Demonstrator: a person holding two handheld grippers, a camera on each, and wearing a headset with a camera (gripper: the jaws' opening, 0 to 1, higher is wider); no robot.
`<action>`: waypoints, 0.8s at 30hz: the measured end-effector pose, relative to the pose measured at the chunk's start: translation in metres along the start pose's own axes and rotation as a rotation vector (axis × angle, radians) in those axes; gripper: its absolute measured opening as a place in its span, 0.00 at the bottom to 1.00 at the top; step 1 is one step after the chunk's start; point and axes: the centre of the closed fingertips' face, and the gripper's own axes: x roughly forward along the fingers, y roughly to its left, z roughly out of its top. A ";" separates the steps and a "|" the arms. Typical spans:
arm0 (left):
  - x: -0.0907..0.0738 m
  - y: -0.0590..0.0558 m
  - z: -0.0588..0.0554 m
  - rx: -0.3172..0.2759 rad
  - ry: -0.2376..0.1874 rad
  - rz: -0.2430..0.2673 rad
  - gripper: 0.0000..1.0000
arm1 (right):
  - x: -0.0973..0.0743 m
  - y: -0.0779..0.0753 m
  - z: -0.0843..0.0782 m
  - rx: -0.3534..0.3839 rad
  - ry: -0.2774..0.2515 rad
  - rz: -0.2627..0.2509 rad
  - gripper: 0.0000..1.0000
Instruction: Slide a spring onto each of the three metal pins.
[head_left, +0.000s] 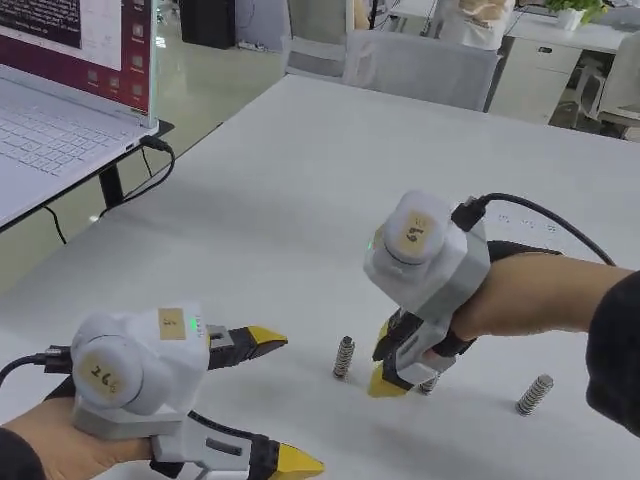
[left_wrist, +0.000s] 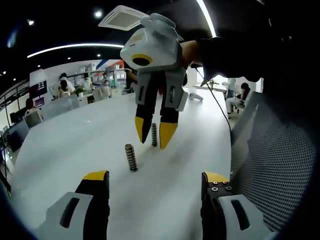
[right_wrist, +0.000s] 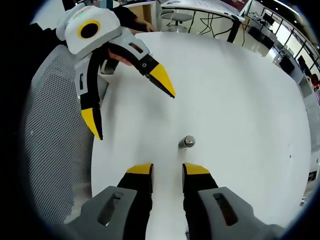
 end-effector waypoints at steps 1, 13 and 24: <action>0.000 0.000 0.000 -0.002 -0.002 0.001 0.71 | -0.001 0.002 0.000 0.005 -0.011 -0.002 0.22; -0.001 0.004 -0.001 -0.020 -0.014 0.011 0.71 | -0.013 0.018 -0.003 0.069 -0.118 -0.040 0.24; -0.002 0.008 -0.002 -0.038 -0.023 0.019 0.71 | -0.025 0.033 -0.010 0.120 -0.213 -0.070 0.28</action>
